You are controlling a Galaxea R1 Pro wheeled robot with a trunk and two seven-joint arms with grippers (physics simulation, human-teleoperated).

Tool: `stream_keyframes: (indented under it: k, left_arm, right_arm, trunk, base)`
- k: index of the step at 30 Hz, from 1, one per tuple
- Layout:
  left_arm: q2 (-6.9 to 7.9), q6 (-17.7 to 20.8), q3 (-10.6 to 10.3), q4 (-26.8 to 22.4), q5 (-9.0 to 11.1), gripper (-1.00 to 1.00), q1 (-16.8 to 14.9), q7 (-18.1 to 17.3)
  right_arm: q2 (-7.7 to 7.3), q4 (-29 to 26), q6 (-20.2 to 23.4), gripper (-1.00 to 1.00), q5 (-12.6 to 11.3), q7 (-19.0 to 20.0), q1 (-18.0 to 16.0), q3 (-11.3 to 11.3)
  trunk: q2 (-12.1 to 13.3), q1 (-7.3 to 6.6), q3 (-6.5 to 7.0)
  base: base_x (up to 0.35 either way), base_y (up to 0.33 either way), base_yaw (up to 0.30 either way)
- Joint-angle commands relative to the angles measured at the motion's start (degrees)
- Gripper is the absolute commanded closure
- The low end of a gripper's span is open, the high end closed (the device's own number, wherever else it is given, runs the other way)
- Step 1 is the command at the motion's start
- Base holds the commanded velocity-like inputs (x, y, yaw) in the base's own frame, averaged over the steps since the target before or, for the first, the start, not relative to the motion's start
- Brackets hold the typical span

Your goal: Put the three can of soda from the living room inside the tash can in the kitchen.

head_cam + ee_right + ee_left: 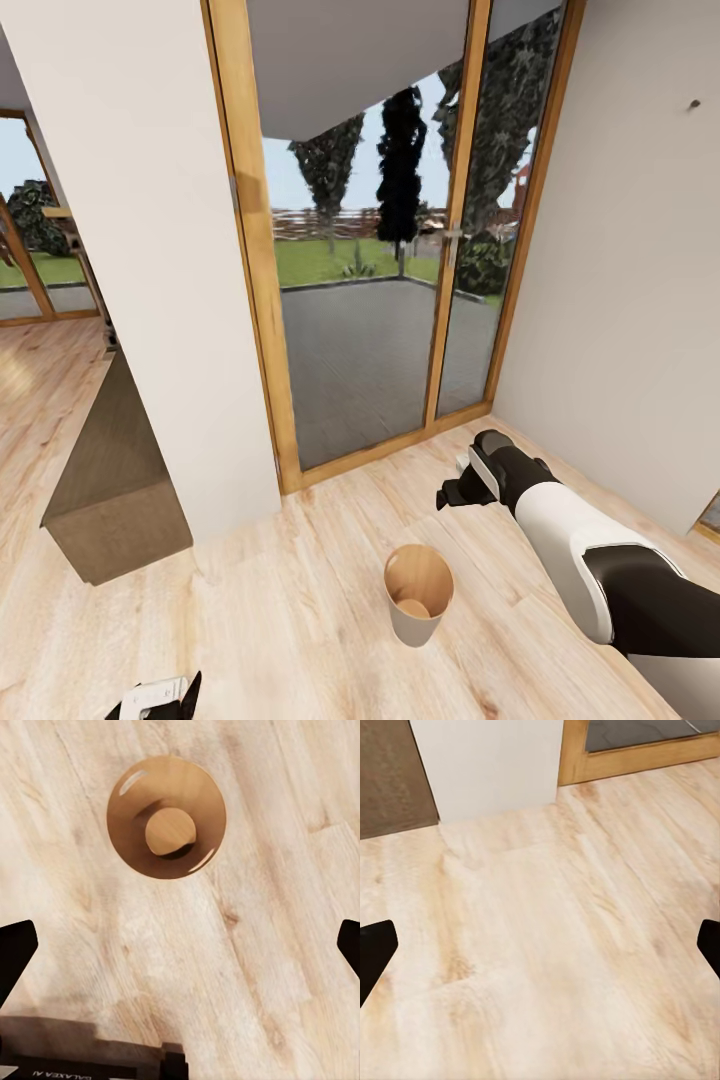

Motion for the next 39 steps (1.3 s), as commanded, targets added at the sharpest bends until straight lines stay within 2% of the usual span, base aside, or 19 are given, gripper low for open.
stream_keyframes:
  k: [1, 9, 17, 28, 34, 39]
  left_arm:
    - [0.0, 0.02, -0.01, 0.0, -0.01, -1.0, -0.02, -0.01]
    - [0.01, 0.08, -0.03, 0.0, -0.02, -1.0, -0.04, -0.06]
    - [0.03, -0.06, -0.03, -0.03, 0.0, -1.0, -0.01, -0.18]
    - [0.09, 0.2, -0.11, 0.0, -0.13, -1.0, -0.04, -0.24]
    - [-0.06, 0.08, 0.11, -0.05, -0.03, -1.0, -0.04, -0.01]
    - [-0.09, 0.15, 0.13, -0.01, -0.02, -1.0, -0.04, 0.04]
  right_arm:
    - [0.0, 0.0, 0.0, -1.0, 0.01, 0.0, 0.0, 0.0]
    - [0.0, 0.0, -0.01, -1.0, -0.01, 0.0, 0.0, 0.0]
    - [-0.13, 0.06, -0.97, -1.0, 0.02, 0.0, 0.06, -0.06]
    - [-0.19, 0.05, -1.15, -1.0, 0.05, 0.0, 0.09, -0.06]
    - [-0.51, 0.01, -1.15, -1.0, 0.08, 0.0, 0.08, -0.14]
    - [-0.61, 0.0, -1.15, -1.0, 0.08, 0.05, 0.09, -0.16]
  trunk:
    - [-0.42, 0.23, -0.18]
    - [-3.62, 1.98, -1.62]
    - [-3.62, 1.98, -1.62]
    - [-3.62, 1.98, -1.62]
    - [-3.62, 1.98, -1.62]
    - [-5.63, 3.08, -2.52]
  base:
    - [0.0, 0.0, 0.0]
    - [0.0, 0.0, 0.0]
    - [0.022, 0.0, 0.0]
    - [0.266, 0.0, 0.0]
    - [0.094, 0.0, 0.0]
    - [0.022, 0.0, 0.0]
